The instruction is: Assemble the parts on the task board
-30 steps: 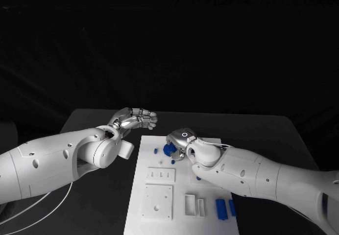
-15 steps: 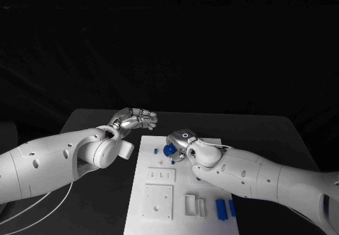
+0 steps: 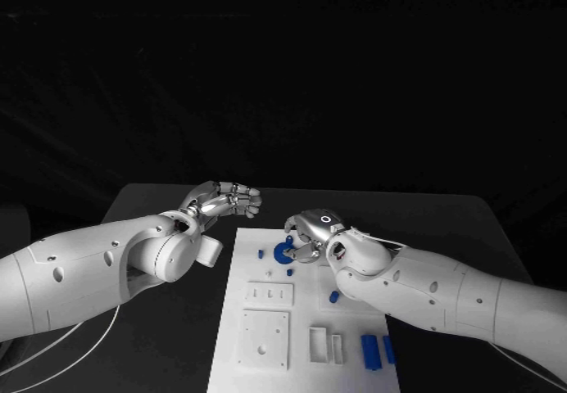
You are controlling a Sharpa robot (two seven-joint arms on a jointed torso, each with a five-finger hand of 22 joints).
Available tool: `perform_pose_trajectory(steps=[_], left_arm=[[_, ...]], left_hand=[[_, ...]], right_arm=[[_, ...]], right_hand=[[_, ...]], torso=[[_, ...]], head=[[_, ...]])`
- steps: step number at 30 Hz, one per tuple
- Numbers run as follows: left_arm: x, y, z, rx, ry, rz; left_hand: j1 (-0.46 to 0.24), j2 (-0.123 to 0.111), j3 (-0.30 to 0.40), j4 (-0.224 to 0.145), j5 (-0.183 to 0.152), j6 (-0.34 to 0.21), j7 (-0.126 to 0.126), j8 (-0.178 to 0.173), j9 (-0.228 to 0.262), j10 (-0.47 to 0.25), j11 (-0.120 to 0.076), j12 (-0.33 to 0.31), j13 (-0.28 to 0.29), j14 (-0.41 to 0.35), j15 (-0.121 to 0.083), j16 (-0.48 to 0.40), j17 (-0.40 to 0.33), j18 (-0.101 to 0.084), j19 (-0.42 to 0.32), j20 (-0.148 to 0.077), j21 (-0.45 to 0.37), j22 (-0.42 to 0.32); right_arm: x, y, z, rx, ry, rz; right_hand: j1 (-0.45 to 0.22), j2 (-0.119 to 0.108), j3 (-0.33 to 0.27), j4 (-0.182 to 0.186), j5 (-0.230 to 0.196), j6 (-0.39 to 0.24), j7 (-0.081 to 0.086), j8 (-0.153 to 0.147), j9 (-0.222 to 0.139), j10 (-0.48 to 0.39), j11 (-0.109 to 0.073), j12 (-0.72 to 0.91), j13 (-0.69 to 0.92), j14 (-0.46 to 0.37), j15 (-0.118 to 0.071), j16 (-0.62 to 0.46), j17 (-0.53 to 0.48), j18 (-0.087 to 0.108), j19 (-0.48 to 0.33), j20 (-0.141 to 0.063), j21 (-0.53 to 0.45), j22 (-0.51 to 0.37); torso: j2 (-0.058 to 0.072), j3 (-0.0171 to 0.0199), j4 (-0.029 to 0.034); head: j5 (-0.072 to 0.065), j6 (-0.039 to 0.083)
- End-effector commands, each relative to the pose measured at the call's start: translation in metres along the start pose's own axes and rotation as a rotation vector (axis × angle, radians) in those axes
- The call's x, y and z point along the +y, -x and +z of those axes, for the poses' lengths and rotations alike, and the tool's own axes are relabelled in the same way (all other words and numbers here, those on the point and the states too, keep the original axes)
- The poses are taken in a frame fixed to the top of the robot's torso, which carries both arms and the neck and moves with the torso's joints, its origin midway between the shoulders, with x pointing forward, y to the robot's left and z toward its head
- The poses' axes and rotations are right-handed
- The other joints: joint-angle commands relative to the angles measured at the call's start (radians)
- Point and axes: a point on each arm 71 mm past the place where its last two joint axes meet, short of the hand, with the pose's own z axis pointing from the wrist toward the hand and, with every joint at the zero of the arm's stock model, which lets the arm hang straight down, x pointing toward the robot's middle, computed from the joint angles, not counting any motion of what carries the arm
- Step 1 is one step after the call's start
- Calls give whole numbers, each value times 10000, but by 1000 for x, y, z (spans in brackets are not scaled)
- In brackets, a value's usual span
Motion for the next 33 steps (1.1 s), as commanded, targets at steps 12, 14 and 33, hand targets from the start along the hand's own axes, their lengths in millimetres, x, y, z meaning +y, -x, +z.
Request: perform_pose_trajectory(steps=[12, 14, 33], left_arm=[[0, 8, -1, -60, -90, -20], [0, 9, -1, -76, -91, -14], [2, 11, 2, -90, -86, 6]], left_hand=[[3, 37, 41, -148, -25, 41, 65, -52, -10, 35, 29, -61, 19, -24, 22, -6, -12, 213, -59, 38, 41, 221], [8, 40, 44, -152, -25, 42, 65, -52, -10, 38, 29, -62, 20, -23, 21, -5, -12, 213, -59, 38, 42, 221], [-30, 32, 29, -149, -39, 45, 68, -54, -11, 44, 32, -73, 24, -27, 27, -4, -15, 205, -60, 46, 46, 221]], right_arm=[[-116, 38, -49, 137, -76, 3145], [-132, 38, -55, 313, -354, 3193], [-182, -2, -71, 1238, -1586, 3404]], right_hand=[[595, 562, -402, -592, 518, 98, 102, 98, 55, -72, 12, 41, 53, -53, 26, -114, 82, 848, -103, -111, -55, 185], [542, 741, -827, -951, 1111, 95, 100, 102, 67, -104, 22, 50, 61, -71, 34, -124, 131, 848, -166, -83, -33, 197], [1288, 901, -1401, -1767, 1714, 18, 161, 29, 33, -298, 71, 1, 62, -200, 86, -265, 216, 848, -464, 78, -69, 197]], torso=[[-82, 104, -230], [-93, 136, -265], [-114, 312, -338]], head=[[-27, 85], [-46, 91], [-54, -19]])
